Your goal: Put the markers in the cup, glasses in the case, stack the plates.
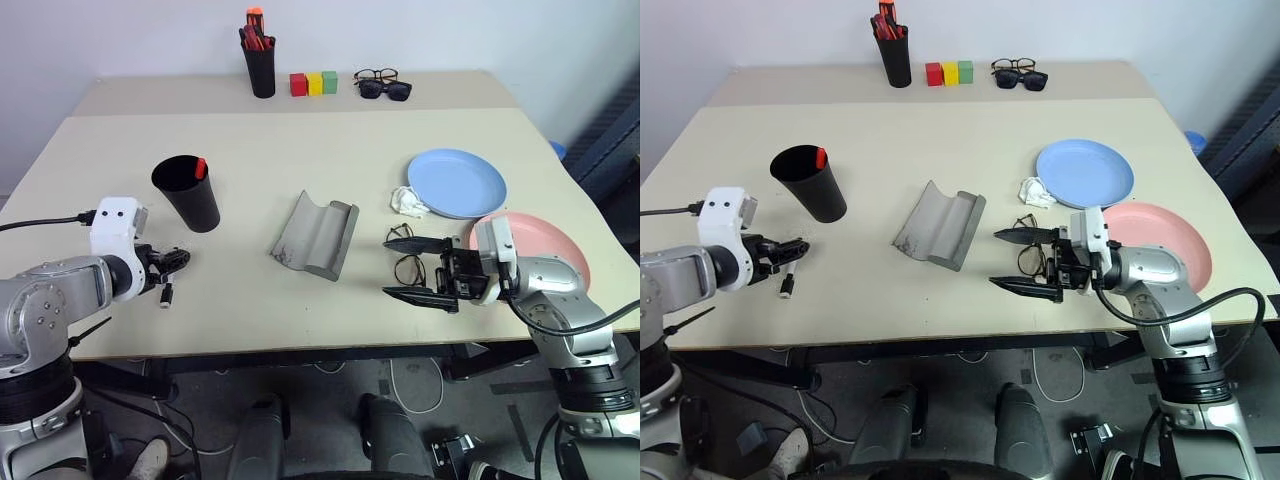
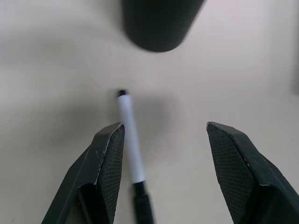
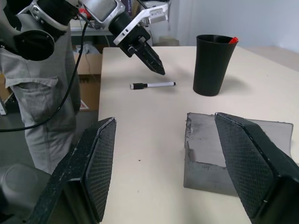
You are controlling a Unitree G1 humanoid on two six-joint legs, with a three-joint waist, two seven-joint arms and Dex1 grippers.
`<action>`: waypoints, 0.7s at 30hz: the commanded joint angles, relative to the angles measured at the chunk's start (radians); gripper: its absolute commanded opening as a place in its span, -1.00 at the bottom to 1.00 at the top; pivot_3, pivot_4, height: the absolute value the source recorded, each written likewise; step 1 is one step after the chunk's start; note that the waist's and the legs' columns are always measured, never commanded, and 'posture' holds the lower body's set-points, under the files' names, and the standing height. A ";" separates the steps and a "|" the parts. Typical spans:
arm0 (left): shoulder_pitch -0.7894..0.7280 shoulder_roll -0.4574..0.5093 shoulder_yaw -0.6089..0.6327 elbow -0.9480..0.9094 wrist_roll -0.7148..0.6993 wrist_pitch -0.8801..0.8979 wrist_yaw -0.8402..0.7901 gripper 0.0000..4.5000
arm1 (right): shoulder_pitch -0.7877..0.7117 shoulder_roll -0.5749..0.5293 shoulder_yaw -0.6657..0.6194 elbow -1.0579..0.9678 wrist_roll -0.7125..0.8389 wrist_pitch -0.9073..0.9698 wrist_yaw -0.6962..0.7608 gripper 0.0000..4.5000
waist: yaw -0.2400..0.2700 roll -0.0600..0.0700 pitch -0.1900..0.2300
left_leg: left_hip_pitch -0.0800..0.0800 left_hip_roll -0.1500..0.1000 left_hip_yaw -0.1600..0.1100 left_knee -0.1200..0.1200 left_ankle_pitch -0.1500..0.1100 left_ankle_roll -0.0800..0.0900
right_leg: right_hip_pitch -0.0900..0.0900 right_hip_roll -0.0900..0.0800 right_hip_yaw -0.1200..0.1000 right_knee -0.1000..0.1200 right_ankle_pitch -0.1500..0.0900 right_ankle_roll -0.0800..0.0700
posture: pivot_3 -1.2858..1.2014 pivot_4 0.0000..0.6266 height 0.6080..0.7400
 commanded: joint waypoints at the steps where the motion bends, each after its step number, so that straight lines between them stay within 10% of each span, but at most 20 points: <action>1: 0.009 0.022 0.014 0.034 0.011 0.008 0.037 0.26 | -0.022 0.006 -0.006 -0.007 0.009 -0.004 -0.006 0.52 | 0.000 0.000 0.000 | 0.000 0.000 0.000 0.000 0.000 0.000 | 0.000 0.000 0.000 0.000 0.000 0.000 | 0.03 -0.52 1.00; 10: -0.025 -0.093 -0.010 0.196 0.038 0.008 0.209 0.26 | -0.014 -0.006 -0.026 -0.001 0.009 -0.007 -0.010 0.52 | 0.004 0.000 -0.001 | 0.000 0.000 0.000 0.000 0.001 -0.002 | 0.000 0.000 0.000 0.002 0.000 0.000 | 0.03 -0.52 1.00; 17: -0.073 -0.180 0.001 0.241 0.073 0.008 0.262 -0.98 | 0.011 -0.016 -0.046 -0.009 0.009 -0.014 -0.013 0.52 | 0.006 0.001 -0.001 | 0.008 0.000 -0.001 0.000 0.000 -0.006 | 0.005 0.000 0.000 0.006 -0.002 0.003 | 0.03 -0.52 1.00; 21: -0.078 -0.178 -0.003 0.231 0.031 0.008 0.236 -0.99 | 0.033 -0.022 -0.056 -0.012 0.009 -0.021 -0.013 0.52 | 0.002 0.001 -0.001 | 0.014 0.000 -0.001 0.000 0.000 -0.006 | 0.010 0.000 0.000 0.000 -0.001 0.002 | 0.03 -0.52 1.00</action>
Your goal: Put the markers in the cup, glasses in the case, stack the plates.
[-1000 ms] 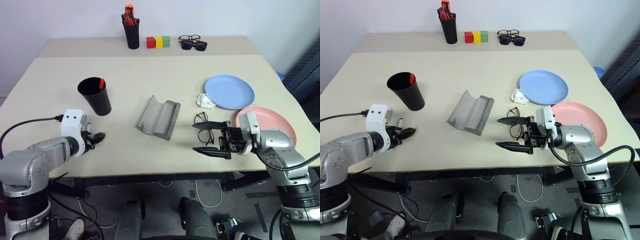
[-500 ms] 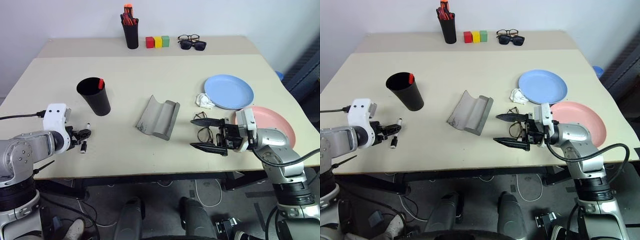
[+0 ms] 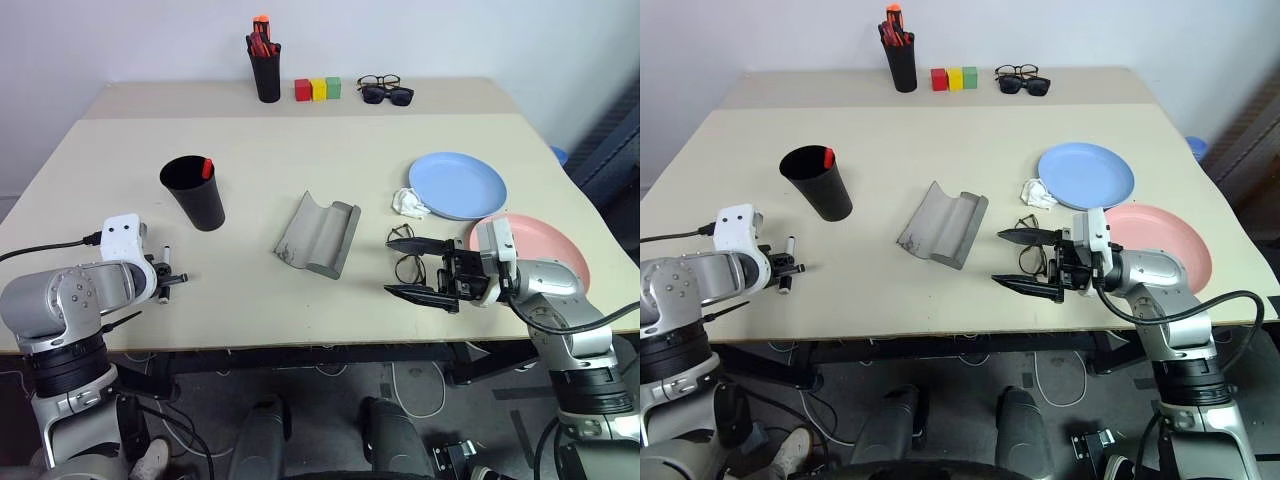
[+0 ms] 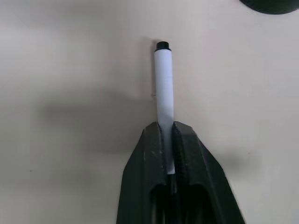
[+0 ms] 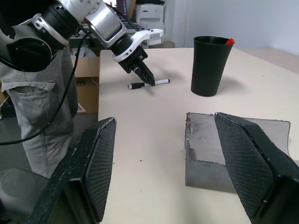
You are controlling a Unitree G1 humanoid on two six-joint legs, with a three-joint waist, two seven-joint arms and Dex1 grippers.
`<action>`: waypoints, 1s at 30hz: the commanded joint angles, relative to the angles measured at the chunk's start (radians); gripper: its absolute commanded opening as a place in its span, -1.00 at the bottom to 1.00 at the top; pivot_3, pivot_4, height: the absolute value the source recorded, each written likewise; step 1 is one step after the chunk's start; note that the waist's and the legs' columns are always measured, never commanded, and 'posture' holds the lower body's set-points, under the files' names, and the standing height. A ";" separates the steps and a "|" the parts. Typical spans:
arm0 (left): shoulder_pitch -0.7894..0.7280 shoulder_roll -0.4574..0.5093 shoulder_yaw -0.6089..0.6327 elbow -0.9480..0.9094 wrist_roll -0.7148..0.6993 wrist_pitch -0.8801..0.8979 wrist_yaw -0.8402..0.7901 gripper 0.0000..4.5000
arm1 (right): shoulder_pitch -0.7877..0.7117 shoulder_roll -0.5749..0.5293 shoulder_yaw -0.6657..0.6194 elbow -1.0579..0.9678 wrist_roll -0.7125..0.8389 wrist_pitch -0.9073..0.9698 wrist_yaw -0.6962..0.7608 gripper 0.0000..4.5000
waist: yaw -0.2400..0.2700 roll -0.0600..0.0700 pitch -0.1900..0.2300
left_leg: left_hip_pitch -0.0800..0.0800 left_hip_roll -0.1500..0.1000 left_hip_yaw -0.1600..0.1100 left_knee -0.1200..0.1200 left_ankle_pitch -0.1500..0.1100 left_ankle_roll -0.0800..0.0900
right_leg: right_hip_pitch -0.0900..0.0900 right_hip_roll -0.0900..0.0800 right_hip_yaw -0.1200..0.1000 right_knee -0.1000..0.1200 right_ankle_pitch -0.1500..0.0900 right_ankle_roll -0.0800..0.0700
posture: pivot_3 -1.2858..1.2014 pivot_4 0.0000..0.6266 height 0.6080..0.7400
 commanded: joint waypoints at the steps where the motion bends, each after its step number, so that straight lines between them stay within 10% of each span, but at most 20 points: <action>1: 0.015 0.010 -0.033 -0.011 -0.083 0.013 -0.060 -0.99 | 0.011 -0.018 -0.039 -0.026 0.010 -0.018 -0.002 0.52 | -0.002 0.001 0.000 | 0.000 0.000 0.000 -0.001 0.000 0.000 | 0.001 0.000 0.000 -0.005 0.001 -0.001 | 0.03 -0.52 1.00; 9: 0.075 0.199 -0.220 -0.333 -0.286 -0.103 -0.395 -0.99 | 0.002 -0.007 -0.052 -0.002 0.007 -0.019 -0.028 0.52 | -0.001 -0.001 0.000 | -0.010 0.000 0.002 -0.002 0.000 0.000 | -0.001 -0.001 0.000 -0.013 0.004 -0.006 | 0.03 -0.52 1.00; 13: 0.052 0.247 -0.399 -0.362 -0.045 -0.566 -0.465 -0.99 | -0.022 0.026 -0.064 0.001 0.016 -0.019 -0.091 0.52 | 0.002 -0.001 0.001 | -0.017 0.000 0.002 -0.004 0.002 0.002 | -0.014 0.000 0.000 -0.004 0.002 -0.004 | 0.03 -0.52 1.00; 18: -0.044 0.038 -0.398 -0.108 0.268 -1.215 -0.275 -0.99 | -0.046 0.044 -0.068 0.009 0.010 -0.025 -0.132 0.52 | 0.004 -0.002 0.001 | -0.016 0.000 0.001 0.000 0.003 0.001 | -0.012 0.001 0.000 -0.004 0.004 -0.006 | 0.03 -0.52 1.00; 30: -0.236 -0.089 -0.362 0.412 0.530 -1.615 0.006 -0.99 | -0.065 0.040 -0.071 0.005 0.005 -0.027 -0.159 0.52 | 0.005 -0.002 0.001 | -0.016 0.000 0.002 0.001 0.003 0.002 | -0.011 0.001 0.001 -0.005 0.007 -0.001 | 0.03 -0.52 1.00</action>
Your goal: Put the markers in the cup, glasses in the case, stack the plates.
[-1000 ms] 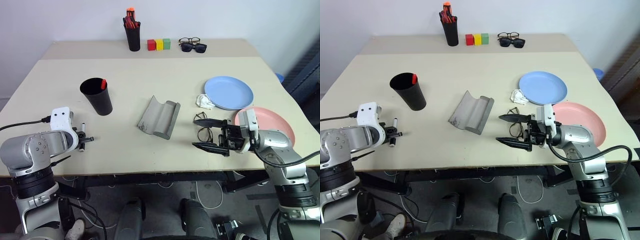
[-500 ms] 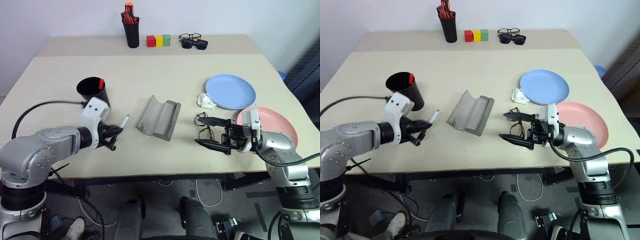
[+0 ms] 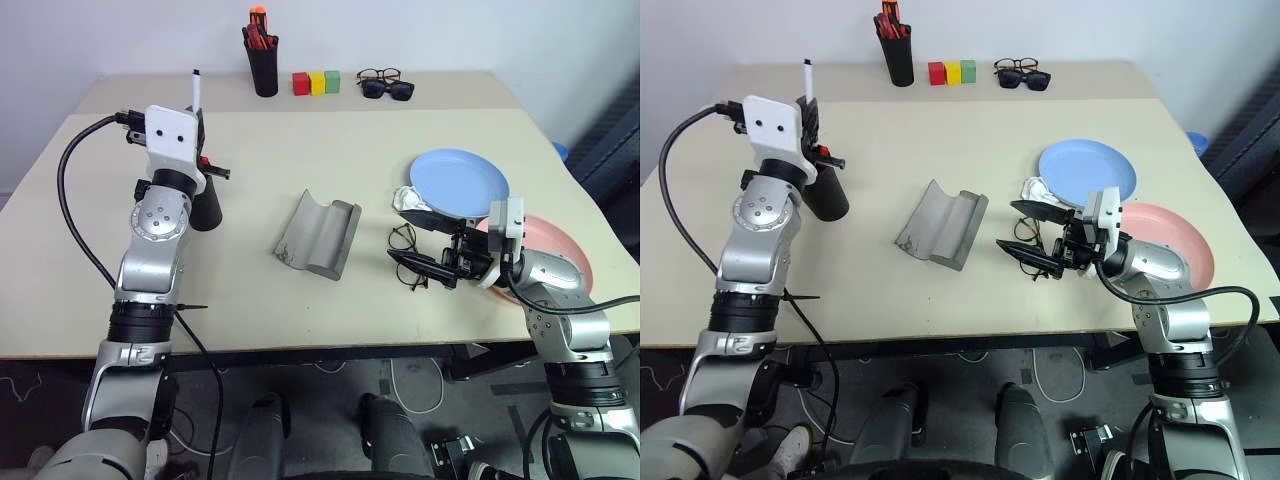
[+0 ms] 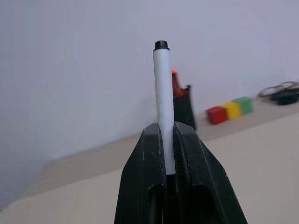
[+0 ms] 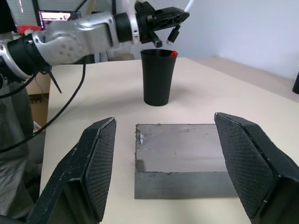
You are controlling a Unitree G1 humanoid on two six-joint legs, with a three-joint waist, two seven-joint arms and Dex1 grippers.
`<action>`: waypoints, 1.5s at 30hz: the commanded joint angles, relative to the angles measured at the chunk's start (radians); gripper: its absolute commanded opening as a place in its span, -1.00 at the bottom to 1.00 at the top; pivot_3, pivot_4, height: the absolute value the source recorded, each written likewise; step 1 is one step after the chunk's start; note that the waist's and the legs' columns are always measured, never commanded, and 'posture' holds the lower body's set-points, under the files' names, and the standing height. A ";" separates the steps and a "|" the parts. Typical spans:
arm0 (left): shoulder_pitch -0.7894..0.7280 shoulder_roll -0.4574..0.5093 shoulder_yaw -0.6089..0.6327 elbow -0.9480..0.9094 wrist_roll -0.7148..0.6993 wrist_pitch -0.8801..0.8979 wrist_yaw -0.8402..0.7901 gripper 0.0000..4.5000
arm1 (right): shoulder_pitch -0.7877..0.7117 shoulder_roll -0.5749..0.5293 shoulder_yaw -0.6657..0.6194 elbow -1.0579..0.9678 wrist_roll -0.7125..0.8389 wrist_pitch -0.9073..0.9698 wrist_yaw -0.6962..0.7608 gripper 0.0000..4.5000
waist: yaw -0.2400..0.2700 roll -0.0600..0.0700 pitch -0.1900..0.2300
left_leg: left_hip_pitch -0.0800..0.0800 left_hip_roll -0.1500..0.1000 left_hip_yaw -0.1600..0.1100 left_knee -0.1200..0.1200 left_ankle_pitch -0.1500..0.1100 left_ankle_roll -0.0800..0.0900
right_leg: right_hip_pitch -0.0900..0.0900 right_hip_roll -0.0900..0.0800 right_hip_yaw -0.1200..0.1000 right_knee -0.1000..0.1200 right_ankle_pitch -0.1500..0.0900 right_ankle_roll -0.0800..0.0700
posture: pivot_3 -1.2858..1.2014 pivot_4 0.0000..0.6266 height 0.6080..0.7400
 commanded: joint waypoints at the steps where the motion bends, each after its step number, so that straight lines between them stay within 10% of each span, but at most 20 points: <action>1: -0.039 -0.003 0.035 0.031 0.038 -0.078 0.044 -0.99 | -0.020 -0.007 -0.024 -0.036 0.006 -0.005 -0.017 0.52 | -0.001 0.000 0.000 | 0.000 0.000 0.000 0.000 0.000 0.000 | 0.000 0.000 0.000 0.000 0.000 0.001 | 0.03 -0.52 1.00; 30: 0.148 -0.056 0.093 -0.223 0.028 0.109 0.007 -0.99 | -0.043 -0.018 -0.036 -0.033 0.021 0.012 -0.005 0.52 | -0.002 0.000 0.000 | 0.001 0.000 0.000 0.001 0.001 -0.001 | 0.001 0.000 0.000 0.002 0.000 -0.001 | 0.03 -0.52 1.00; 37: 0.184 -0.073 0.097 -0.288 -0.007 0.115 -0.026 0.37 | -0.037 -0.022 -0.049 -0.034 0.020 0.015 -0.006 0.52 | -0.003 0.000 0.000 | 0.001 0.000 0.000 0.001 0.001 -0.001 | 0.001 0.000 0.000 0.003 0.000 -0.001 | 0.03 -0.52 1.00; 45: 0.133 -0.088 0.042 -0.587 -0.289 0.518 -0.198 0.37 | -0.015 -0.034 -0.065 -0.023 0.010 0.026 -0.022 0.52 | 0.000 0.000 0.000 | 0.001 0.000 0.000 0.002 0.001 -0.001 | 0.001 0.000 0.000 0.003 0.000 -0.001 | 0.03 -0.52 1.00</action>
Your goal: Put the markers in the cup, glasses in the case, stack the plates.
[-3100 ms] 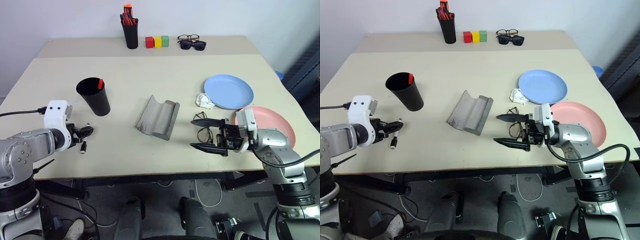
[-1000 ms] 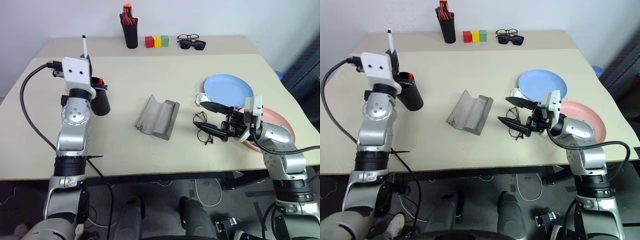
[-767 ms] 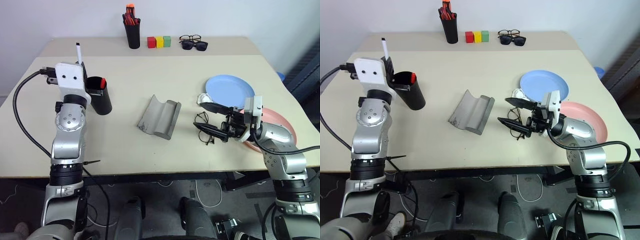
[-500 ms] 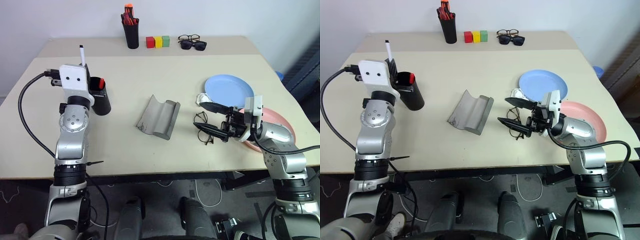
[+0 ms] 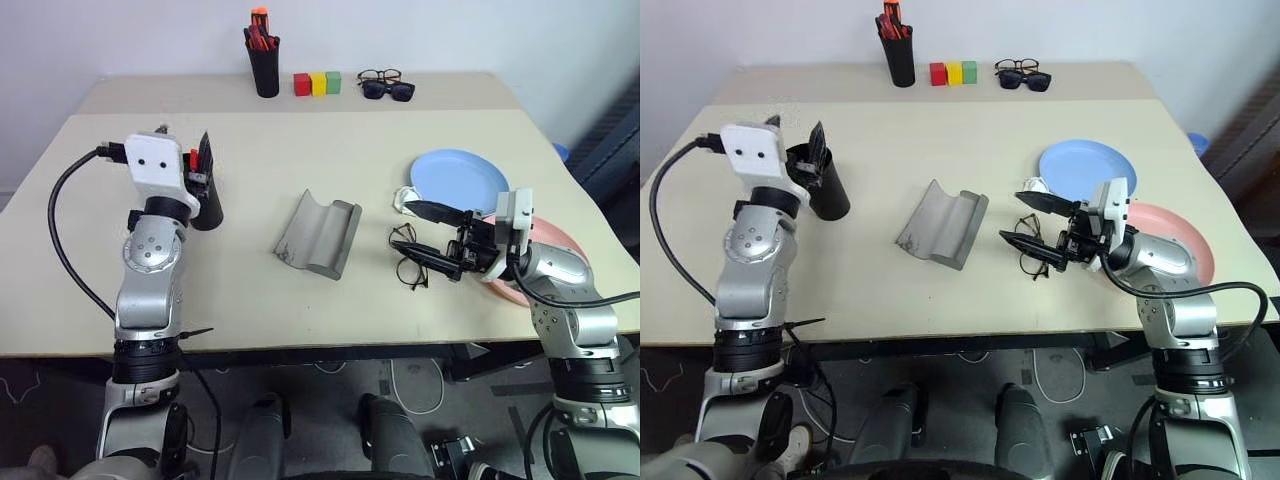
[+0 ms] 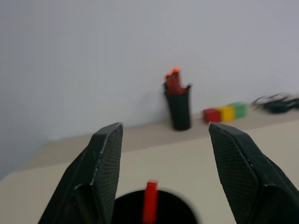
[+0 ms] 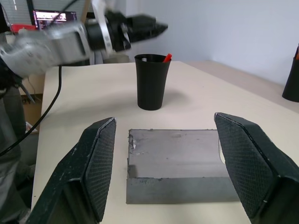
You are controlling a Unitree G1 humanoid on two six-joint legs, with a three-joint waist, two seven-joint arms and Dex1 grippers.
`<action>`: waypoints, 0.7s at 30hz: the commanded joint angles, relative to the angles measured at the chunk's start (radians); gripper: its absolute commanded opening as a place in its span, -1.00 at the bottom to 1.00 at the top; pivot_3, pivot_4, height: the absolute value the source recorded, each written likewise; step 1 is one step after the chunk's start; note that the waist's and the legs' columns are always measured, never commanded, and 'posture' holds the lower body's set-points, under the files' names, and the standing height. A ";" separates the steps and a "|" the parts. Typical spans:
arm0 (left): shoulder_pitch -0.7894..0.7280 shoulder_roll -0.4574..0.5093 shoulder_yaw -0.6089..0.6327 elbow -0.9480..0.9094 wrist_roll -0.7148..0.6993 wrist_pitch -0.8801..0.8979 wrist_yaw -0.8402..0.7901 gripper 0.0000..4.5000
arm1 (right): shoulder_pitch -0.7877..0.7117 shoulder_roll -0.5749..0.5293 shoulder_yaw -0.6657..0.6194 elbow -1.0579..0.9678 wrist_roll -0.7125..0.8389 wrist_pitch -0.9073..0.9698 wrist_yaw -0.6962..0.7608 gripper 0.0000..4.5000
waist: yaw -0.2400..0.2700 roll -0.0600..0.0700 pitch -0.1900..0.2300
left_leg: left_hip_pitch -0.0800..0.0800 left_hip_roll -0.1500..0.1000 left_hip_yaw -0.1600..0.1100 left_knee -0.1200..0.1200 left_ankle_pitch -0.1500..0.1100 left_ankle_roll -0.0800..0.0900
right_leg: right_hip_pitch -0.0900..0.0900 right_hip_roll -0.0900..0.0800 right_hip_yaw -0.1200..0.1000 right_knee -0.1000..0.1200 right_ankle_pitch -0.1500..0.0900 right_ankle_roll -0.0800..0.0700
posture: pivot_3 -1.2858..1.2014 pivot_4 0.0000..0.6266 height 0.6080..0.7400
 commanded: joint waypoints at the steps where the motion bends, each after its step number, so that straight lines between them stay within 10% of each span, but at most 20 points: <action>1: -0.068 0.032 -0.062 -0.155 -0.213 0.333 -0.126 0.37 | 0.012 -0.024 -0.040 -0.016 0.008 -0.002 -0.008 0.52 | 0.000 0.000 0.000 | 0.000 0.000 0.000 0.000 0.000 0.000 | 0.000 0.000 0.000 0.000 0.000 0.000 | 0.03 -0.52 1.00; 8: -0.233 0.071 -0.095 -0.073 -0.491 0.925 -0.231 0.37 | 0.054 -0.038 -0.066 -0.044 0.010 -0.007 -0.028 0.52 | -0.009 0.000 0.000 | 0.001 0.000 -0.001 0.000 0.000 0.000 | 0.000 0.001 0.000 0.001 0.000 0.000 | 0.03 -0.52 1.00; 21: -0.546 -0.367 0.083 0.440 -0.318 1.250 0.062 0.37 | 0.155 -0.053 -0.127 -0.127 0.019 -0.004 -0.085 0.52 | -0.003 -0.001 0.001 | 0.001 0.000 -0.004 0.001 0.001 0.001 | 0.000 0.002 0.000 0.001 -0.003 0.004 | 0.03 -0.52 1.00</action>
